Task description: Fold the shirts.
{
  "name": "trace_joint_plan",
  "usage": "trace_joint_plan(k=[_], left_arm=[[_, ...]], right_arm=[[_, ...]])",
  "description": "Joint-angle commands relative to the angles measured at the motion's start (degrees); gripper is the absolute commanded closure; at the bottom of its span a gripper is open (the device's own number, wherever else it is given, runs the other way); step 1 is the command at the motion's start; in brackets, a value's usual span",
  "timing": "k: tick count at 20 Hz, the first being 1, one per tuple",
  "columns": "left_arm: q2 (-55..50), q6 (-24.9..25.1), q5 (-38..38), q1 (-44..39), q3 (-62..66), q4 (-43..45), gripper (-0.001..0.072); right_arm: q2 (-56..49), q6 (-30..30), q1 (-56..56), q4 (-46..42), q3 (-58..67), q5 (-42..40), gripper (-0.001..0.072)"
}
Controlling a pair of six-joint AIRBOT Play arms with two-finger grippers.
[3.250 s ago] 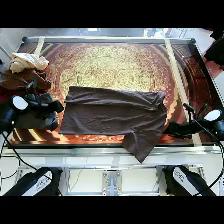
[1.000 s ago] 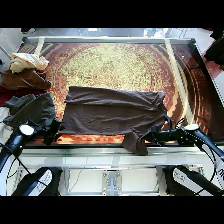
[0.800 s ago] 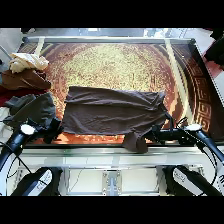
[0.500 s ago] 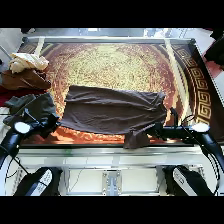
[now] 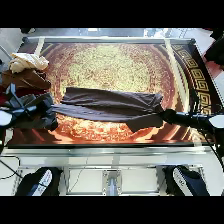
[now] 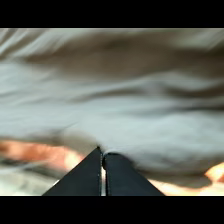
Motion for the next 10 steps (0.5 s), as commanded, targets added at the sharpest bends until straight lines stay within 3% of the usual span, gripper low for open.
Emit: trace_joint_plan(k=[1, 4, 6, 10], left_arm=[[-16.26, 5.97, 0.72, -4.48, 12.9, 3.17, 0.0704], [-32.17, 0.55, 0.55, -10.36, 28.59, 14.25, 0.0703], [-41.05, -0.33, 0.35, -13.99, 38.23, 19.96, 0.0703], [-52.98, -6.45, -0.28, -19.43, 48.87, 32.81, 0.0703]], right_arm=[[-8.94, -1.25, 0.02, -4.22, 6.27, -6.49, 0.07], [-20.55, -1.57, 0.02, -3.89, 13.51, -9.81, 0.0699], [-27.8, -2.67, 0.96, -3.72, 18.36, -10.73, 0.0699], [-39.63, -3.26, 5.2, -3.78, 25.83, -15.93, 0.0699]])
